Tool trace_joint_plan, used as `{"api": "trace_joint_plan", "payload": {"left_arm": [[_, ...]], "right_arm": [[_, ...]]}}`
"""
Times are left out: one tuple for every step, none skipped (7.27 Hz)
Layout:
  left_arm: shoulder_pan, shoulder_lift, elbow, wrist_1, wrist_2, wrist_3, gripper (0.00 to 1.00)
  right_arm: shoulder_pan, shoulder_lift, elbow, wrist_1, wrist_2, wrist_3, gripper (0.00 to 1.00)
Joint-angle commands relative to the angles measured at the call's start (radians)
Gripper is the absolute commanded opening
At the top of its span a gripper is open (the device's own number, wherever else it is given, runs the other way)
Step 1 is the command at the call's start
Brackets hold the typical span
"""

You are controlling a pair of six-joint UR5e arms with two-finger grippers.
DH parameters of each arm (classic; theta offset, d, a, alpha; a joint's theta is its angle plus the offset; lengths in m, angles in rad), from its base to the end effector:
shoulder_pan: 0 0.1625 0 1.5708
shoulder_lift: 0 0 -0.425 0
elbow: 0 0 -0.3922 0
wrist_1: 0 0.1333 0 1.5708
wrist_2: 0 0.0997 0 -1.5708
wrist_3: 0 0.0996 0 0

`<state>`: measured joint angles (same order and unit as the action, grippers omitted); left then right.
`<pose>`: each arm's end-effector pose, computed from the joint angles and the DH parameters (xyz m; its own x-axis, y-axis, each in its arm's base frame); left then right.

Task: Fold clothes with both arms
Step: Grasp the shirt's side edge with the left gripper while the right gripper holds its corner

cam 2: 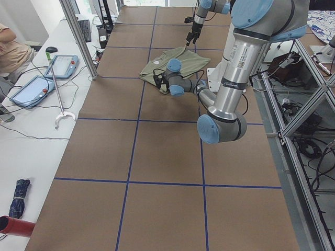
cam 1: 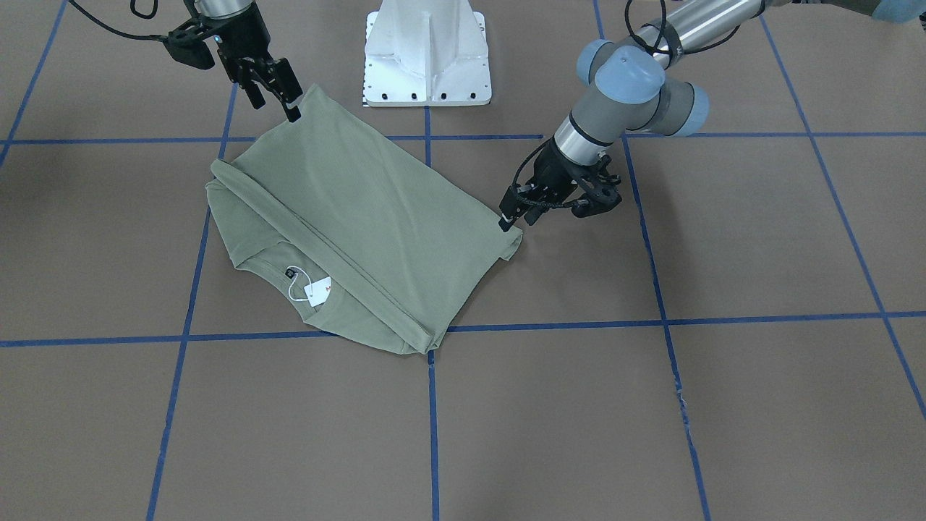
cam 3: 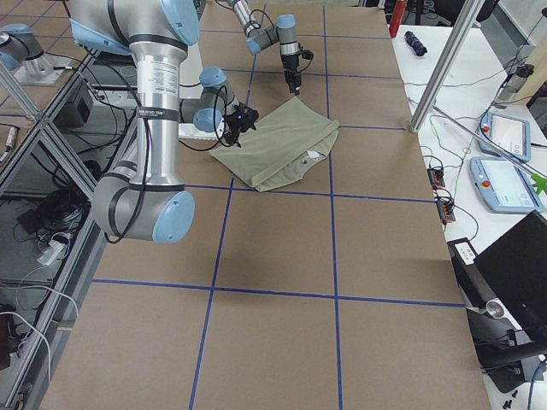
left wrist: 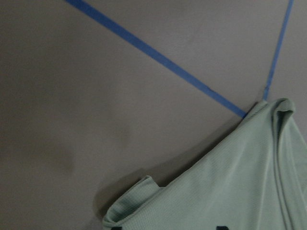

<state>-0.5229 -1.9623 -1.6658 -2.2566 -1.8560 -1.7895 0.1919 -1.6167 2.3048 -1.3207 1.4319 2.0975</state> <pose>0.4981 -0.4086 0.3172 0.2729 -0.3976 -0.8760 0.3214 0.8959 -0.3065 -0.3862 -0.2249 0.3159 0.3517 0.5755 0.7383 -0.5498 0.7653 -0.3346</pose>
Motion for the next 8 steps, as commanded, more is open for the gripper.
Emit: {"api": "trace_joint_plan", "payload": {"left_arm": [[0.018,-0.001,0.006,0.012,0.009,-0.001,0.55],[0.018,-0.003,0.006,0.012,0.008,-0.001,0.52],[0.018,-0.003,0.009,0.012,0.008,-0.001,0.46],[0.018,-0.004,0.015,0.012,0.008,0.001,0.44],[0.021,-0.007,0.024,0.012,0.008,0.002,0.42],[0.021,-0.007,0.027,0.011,0.008,0.005,0.42],[0.021,-0.009,0.037,0.011,0.009,0.010,0.42],[0.021,-0.015,0.044,0.009,0.009,0.013,0.42]], "right_arm": [[0.012,0.026,-0.028,0.000,-0.002,0.001,1.00],[0.012,0.023,-0.030,0.000,-0.002,0.001,1.00],[0.012,0.023,-0.028,0.000,-0.002,0.001,1.00],[0.012,0.023,-0.030,0.000,-0.002,0.001,1.00],[0.012,0.023,-0.028,0.000,-0.002,0.001,1.00],[0.012,0.023,-0.027,0.000,-0.002,0.001,1.00],[0.012,0.024,-0.025,0.000,-0.002,0.001,1.00],[0.012,0.024,-0.025,0.000,-0.002,0.002,1.00]]}}
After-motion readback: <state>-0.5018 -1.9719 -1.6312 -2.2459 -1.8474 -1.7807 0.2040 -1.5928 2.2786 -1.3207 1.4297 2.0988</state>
